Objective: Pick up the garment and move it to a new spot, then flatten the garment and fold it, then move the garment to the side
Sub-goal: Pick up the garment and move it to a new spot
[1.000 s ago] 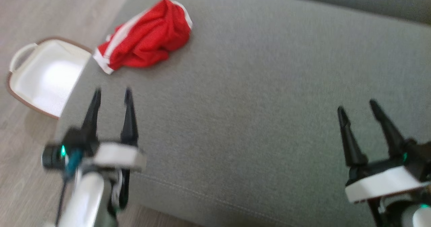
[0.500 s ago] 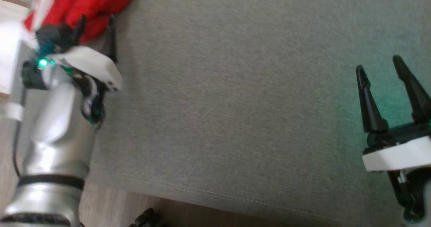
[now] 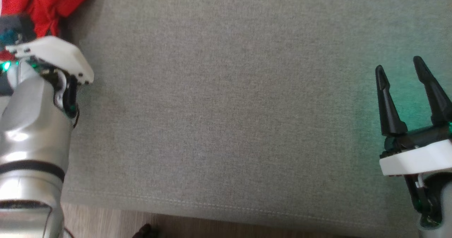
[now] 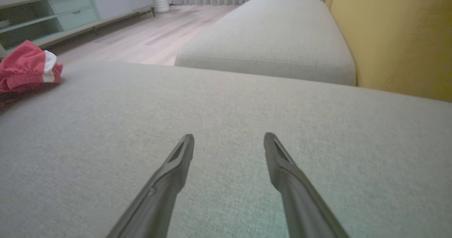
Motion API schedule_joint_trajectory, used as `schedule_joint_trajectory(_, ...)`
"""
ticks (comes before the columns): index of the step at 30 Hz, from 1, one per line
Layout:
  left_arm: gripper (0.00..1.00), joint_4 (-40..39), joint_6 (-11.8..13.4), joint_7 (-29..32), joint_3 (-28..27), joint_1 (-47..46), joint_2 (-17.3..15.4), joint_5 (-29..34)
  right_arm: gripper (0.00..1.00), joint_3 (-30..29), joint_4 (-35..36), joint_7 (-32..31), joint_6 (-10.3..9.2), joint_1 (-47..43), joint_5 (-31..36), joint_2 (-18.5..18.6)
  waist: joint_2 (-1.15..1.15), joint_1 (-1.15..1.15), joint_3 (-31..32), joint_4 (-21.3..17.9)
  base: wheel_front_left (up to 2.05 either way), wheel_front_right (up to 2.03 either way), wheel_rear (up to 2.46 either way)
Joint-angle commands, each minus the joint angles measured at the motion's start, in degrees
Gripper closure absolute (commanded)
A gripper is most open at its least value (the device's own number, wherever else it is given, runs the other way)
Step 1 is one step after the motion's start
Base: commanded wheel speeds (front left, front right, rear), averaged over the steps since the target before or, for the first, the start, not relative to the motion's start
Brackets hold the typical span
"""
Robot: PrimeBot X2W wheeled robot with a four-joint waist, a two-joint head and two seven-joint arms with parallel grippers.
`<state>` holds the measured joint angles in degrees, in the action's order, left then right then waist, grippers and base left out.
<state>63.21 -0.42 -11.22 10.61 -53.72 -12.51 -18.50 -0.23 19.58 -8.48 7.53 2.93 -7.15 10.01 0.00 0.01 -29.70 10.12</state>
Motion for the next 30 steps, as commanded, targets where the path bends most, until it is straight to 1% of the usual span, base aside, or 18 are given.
schedule_joint_trajectory(1, 1.00, -1.31, 1.08, -2.04, -0.78, 1.01, -3.84, 0.85, 0.00, 1.27, 1.62, 0.87, -0.04, 0.02, -0.07, 0.08, 0.00, -0.01, 2.57, -0.16, 0.00, 0.00, 0.00)
schedule_joint_trajectory(5, 1.00, -5.41, 2.99, -3.66, -0.81, 3.82, -4.49, 2.09, 0.00, 1.56, 0.52, 2.04, -0.04, -0.60, -0.05, -0.75, 0.00, -0.01, 7.40, -0.18, 0.00, 0.00, 0.00)
schedule_joint_trajectory(7, 1.00, -10.74, 4.50, -3.73, -1.03, 6.34, -4.71, 3.19, 0.00, 1.85, -0.19, 2.51, -0.04, -0.99, -0.17, -1.23, 0.00, -0.01, 10.00, -0.34, 0.00, 0.00, 0.00)
schedule_joint_trajectory(11, 1.00, -22.33, 7.73, -3.75, -2.57, 14.47, -4.64, 4.44, 0.00, 2.12, -1.96, 3.22, -0.04, -2.37, -0.45, -2.54, 0.00, -0.01, 15.80, -0.87, 0.00, 0.00, 0.00)
schedule_joint_trajectory(16, 1.00, -34.34, 10.27, -3.75, -3.72, 26.36, -4.09, 4.57, 0.00, 2.63, -3.33, 3.97, -0.04, -4.83, -0.86, -4.33, 0.00, -0.01, 21.30, -2.48, 0.00, 0.00, 0.00)
schedule_joint_trajectory(21, 1.00, -46.02, 12.47, -0.94, -3.11, 36.62, -4.02, 4.73, 0.00, 2.69, -4.32, 4.61, -0.04, -7.11, -1.23, -5.51, 0.00, -0.01, 24.27, -4.62, 0.00, 0.00, 0.00)
schedule_joint_trajectory(24, 1.00, -53.89, 13.24, 1.83, -1.31, 41.86, -3.18, 5.11, 0.00, 2.42, -4.46, 4.93, -0.04, -8.12, -1.41, -6.11, 0.00, -0.01, 24.82, -6.15, 0.00, 0.00, 0.00)
schedule_joint_trajectory(26, 1.00, -58.34, 13.18, 3.49, 0.65, 44.25, -2.49, 5.58, 0.00, 2.45, -4.37, 5.07, -0.04, -8.60, -1.62, -6.43, 0.00, -0.01, 24.65, -7.43, 0.00, 0.00, 0.00)
schedule_joint_trajectory(28, 1.00, -61.48, 12.67, 4.87, 3.12, 45.57, -1.50, 6.03, 0.00, 2.76, -4.47, 5.14, -0.04, -8.76, -1.76, -6.66, 0.00, -0.01, 24.30, -9.21, 0.00, 0.00, 0.00)
schedule_joint_trajectory(29, 1.00, -61.48, 12.67, 4.87, 3.12, 45.57, -1.50, 6.03, 0.00, 2.76, -4.47, 5.14, -0.04, -8.76, -1.76, -6.66, 0.00, -0.01, 24.30, -9.21, 0.00, 0.00, 0.00)
schedule_joint_trajectory(30, 1.00, -62.37, 12.12, 5.48, 4.56, 45.77, -0.78, 6.07, 0.00, 2.86, -4.54, 5.26, -0.04, -8.68, -1.90, -6.74, 0.00, -0.01, 24.05, -10.16, 0.00, 0.00, 0.00)
